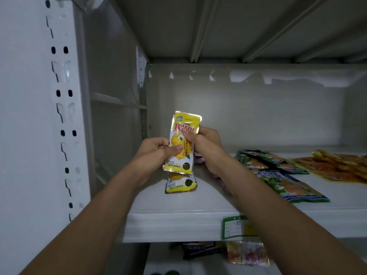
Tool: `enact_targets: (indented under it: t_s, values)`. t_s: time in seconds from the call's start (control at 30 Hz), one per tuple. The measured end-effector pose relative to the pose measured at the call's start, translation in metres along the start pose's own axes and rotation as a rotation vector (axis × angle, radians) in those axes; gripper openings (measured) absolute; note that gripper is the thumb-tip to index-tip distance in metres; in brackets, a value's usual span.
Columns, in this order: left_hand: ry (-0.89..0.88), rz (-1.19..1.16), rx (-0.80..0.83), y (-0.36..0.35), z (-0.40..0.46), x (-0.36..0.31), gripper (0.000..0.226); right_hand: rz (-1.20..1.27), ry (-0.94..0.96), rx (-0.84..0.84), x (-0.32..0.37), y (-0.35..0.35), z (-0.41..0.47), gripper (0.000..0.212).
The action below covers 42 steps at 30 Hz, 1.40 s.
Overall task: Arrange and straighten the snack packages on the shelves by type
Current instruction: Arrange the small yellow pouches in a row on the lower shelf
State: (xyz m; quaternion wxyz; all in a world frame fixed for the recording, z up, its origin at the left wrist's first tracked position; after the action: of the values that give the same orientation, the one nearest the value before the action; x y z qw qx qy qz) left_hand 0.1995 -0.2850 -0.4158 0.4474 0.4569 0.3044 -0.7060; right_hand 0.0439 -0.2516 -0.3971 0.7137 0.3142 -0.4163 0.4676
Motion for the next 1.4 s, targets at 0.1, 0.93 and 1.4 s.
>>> enact_targets:
  t_s: [0.1, 0.93, 1.4]
  values:
    - [0.044, -0.058, 0.023, -0.004, -0.001, 0.002, 0.023, -0.026, -0.026, 0.006, -0.005, -0.001, 0.000, 0.014]
    - [0.273, 0.814, -0.115, 0.028, 0.002, 0.022, 0.076, -1.056, 0.116, 0.258, -0.029, -0.030, 0.009, 0.025]
    - [0.352, 0.704, -0.134, 0.022, 0.033, 0.024, 0.038, -1.485, 0.082, 0.105, -0.032, -0.020, 0.023, 0.041]
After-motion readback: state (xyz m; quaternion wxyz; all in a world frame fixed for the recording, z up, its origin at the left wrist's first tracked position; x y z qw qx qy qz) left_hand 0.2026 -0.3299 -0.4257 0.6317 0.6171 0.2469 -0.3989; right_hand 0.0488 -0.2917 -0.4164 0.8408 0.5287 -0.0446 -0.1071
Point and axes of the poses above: each hand's wrist, its own z-axis towards the middle knuckle, its own y-axis out of the back of the hand, x = y × z, the point moved 5 cm from there along z, towards the middle knuckle, and after that the axes turned 9 degrees about -z, right-handed, at the moved point
